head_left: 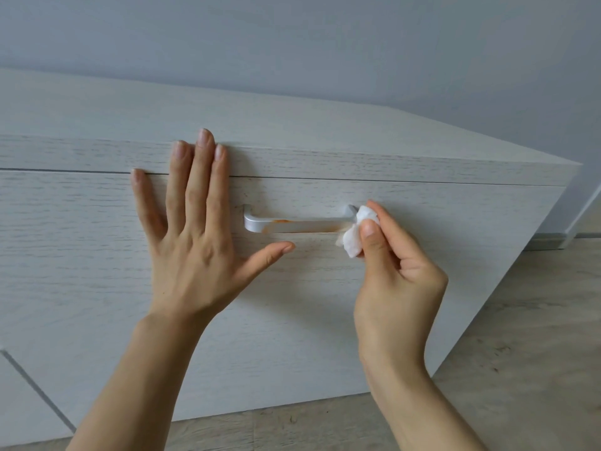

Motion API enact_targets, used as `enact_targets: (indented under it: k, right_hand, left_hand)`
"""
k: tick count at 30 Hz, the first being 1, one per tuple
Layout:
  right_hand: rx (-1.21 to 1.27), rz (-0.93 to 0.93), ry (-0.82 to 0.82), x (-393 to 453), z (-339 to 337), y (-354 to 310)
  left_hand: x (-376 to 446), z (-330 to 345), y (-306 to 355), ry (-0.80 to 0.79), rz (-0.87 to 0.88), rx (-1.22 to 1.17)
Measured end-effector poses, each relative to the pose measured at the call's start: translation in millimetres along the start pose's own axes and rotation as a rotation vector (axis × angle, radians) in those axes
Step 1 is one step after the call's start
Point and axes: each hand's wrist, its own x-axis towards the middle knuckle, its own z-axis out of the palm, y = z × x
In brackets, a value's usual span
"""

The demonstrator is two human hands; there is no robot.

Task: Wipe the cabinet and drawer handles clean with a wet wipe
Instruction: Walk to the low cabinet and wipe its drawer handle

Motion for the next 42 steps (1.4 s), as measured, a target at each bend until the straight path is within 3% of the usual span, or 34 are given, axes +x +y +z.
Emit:
enact_targets:
  k: [11, 17, 20, 32, 39, 42]
  right_hand:
    - [-0.192, -0.159, 0.007, -1, 1, 7]
    - [0.006, 0.031, 0.031, 9, -2, 1]
    - [-0.001, 0.034, 0.008, 6, -2, -1]
    - [-0.174, -0.223, 0.005, 7, -5, 2]
    - [0.083, 0.062, 0.056, 10, -1, -3]
    - [0.041, 0.034, 0.051, 7, -1, -5]
  left_hand:
    - [0, 0, -1, 0.006, 0.012, 0.024]
    - [0, 0, -2, 0.004, 0.017, 0.017]
    - [-1, 1, -2, 0.013, 0.017, 0.017]
    - [-1, 2, -1, 0.041, 0.032, 0.018]
    - [-1, 3, 0, 0.060, 0.034, 0.031]
    - [-1, 4, -1, 0.069, 0.042, 0.036]
